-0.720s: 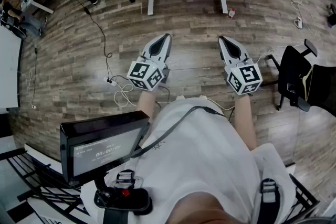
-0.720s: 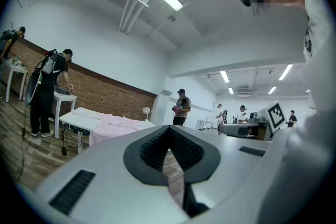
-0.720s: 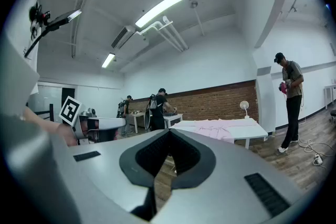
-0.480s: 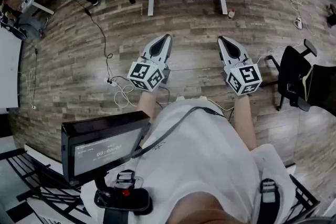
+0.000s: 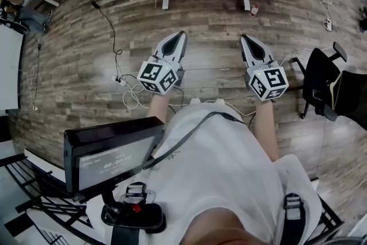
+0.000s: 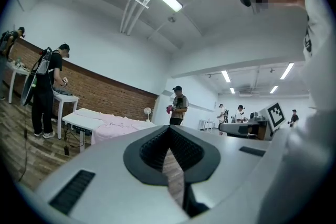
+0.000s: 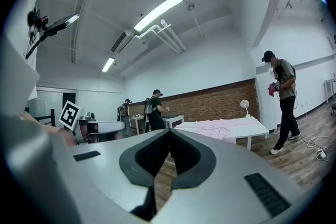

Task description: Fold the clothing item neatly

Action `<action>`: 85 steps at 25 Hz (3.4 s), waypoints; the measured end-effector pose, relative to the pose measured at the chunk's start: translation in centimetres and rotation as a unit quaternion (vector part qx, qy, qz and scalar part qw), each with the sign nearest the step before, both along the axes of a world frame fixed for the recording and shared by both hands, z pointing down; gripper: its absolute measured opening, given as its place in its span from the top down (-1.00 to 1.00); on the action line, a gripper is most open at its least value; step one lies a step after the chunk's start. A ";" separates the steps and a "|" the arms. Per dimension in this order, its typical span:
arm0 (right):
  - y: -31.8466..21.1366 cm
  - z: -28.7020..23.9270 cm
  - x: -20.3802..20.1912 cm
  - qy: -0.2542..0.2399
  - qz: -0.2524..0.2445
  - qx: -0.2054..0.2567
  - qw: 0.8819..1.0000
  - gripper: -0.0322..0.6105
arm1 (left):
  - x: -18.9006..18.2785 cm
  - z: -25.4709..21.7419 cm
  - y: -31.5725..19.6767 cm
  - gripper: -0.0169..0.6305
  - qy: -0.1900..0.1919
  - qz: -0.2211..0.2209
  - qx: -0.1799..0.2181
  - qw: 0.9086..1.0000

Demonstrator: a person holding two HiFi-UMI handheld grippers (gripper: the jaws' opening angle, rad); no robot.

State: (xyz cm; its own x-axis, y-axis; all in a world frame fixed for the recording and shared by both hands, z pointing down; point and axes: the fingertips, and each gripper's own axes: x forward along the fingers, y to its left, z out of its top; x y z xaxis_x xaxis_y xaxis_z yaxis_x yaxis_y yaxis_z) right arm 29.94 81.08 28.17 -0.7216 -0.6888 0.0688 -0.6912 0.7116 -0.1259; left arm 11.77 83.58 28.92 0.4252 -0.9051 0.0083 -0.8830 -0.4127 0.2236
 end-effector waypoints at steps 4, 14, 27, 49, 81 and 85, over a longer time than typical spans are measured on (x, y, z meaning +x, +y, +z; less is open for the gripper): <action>0.3 0.7 0.1 0.004 -0.009 -0.007 1.000 0.89 | 0.1 0.7 0.6 0.94 -0.001 -0.003 -0.006 1.000; 0.5 1.7 1.5 0.007 -0.022 -0.017 1.000 0.89 | 0.7 2.1 1.5 0.94 -0.010 -0.014 -0.022 1.000; -0.6 2.7 4.6 0.013 -0.041 -0.022 0.999 0.89 | 4.5 2.2 -0.1 0.94 -0.016 -0.017 -0.023 0.999; -3.3 3.3 7.5 -0.008 -0.059 -0.034 0.998 0.89 | 7.4 1.7 -2.3 0.94 -0.026 -0.030 -0.031 0.999; -20.3 3.5 -7.0 0.025 -0.011 -0.040 0.999 0.89 | -7.0 3.5 -21.6 0.94 0.002 0.027 -0.042 0.999; -21.9 3.5 -8.6 0.024 0.002 -0.044 0.999 0.89 | -8.9 3.8 -23.5 0.94 0.008 0.038 -0.043 0.998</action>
State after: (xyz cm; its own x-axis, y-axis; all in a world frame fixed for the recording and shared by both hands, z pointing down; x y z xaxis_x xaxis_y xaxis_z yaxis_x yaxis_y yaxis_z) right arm 21.30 59.17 31.70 -0.7139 -0.6810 0.1634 -0.7002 0.6972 -0.1537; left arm 2.86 60.09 32.72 0.4925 -0.8668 0.0781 -0.8464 -0.4562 0.2746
